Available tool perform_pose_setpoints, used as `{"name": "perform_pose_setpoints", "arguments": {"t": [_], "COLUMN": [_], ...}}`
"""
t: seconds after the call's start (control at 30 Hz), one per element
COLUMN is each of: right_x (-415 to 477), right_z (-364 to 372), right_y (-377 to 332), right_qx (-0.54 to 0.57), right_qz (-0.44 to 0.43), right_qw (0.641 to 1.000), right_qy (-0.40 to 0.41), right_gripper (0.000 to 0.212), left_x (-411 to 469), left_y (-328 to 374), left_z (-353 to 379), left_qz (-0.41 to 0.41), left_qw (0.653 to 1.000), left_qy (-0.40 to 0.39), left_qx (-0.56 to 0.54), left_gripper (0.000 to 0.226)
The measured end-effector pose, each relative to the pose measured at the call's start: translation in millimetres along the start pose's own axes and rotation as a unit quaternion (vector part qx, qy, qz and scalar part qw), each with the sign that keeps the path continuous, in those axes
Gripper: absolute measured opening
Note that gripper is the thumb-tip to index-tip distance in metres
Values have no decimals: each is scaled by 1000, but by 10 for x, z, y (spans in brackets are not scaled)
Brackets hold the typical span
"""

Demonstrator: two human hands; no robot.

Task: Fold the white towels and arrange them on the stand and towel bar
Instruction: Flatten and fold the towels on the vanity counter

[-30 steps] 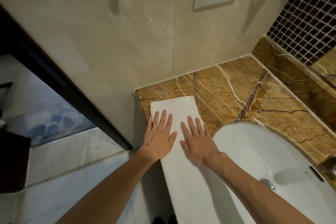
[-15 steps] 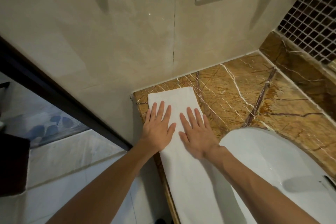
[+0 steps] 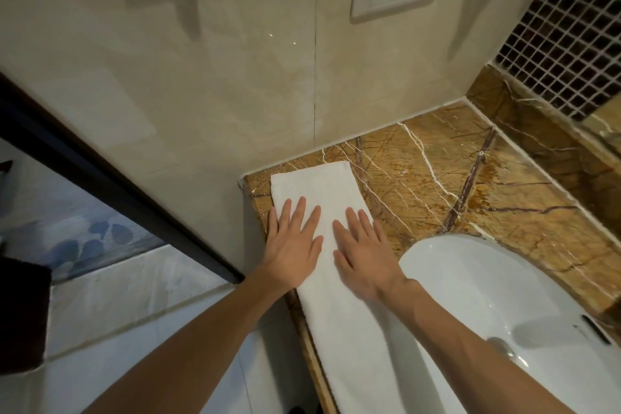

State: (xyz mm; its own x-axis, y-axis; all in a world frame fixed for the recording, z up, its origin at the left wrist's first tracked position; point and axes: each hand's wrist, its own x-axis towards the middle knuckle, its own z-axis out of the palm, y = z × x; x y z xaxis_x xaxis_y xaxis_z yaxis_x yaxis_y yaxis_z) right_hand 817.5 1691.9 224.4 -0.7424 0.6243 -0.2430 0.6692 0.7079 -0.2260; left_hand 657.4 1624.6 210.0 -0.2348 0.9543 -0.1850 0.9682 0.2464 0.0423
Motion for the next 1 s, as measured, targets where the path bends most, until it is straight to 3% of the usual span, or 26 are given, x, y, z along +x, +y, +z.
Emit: {"name": "perform_pose_setpoints", "arguments": {"t": [0.1,0.23,0.4,0.6,0.8,1.0], "right_x": [-271,-661,-1234,-1961,-2610,-3108], "right_z": [-29,-50,71,267,574,940], "right_y": [-11,50,229,514,740,857], "right_qx": [25,55,98,151,244,292], "right_qz": [2,0,109,173,237,273], "right_qw": [999,995,988,972,923,890], "right_qy": [28,79,40,-43,-180,-217], "right_gripper": [44,5,32,42,39,53], "left_x": [-220,-523,-869,-1419,-2022,-2673], "left_y": [113,272,481,815,1239,1647], "left_z": [-75,-143,-156,-61,114,332], "left_qz": [17,53,84,93,94,95], "left_qw": [1000,998,995,994,993,992], "left_qy": [-4,-4,-28,-51,-47,-45], "left_qx": [-24,-36,-49,-37,-43,-69], "left_gripper": [54,46,45,49,52,55]}}
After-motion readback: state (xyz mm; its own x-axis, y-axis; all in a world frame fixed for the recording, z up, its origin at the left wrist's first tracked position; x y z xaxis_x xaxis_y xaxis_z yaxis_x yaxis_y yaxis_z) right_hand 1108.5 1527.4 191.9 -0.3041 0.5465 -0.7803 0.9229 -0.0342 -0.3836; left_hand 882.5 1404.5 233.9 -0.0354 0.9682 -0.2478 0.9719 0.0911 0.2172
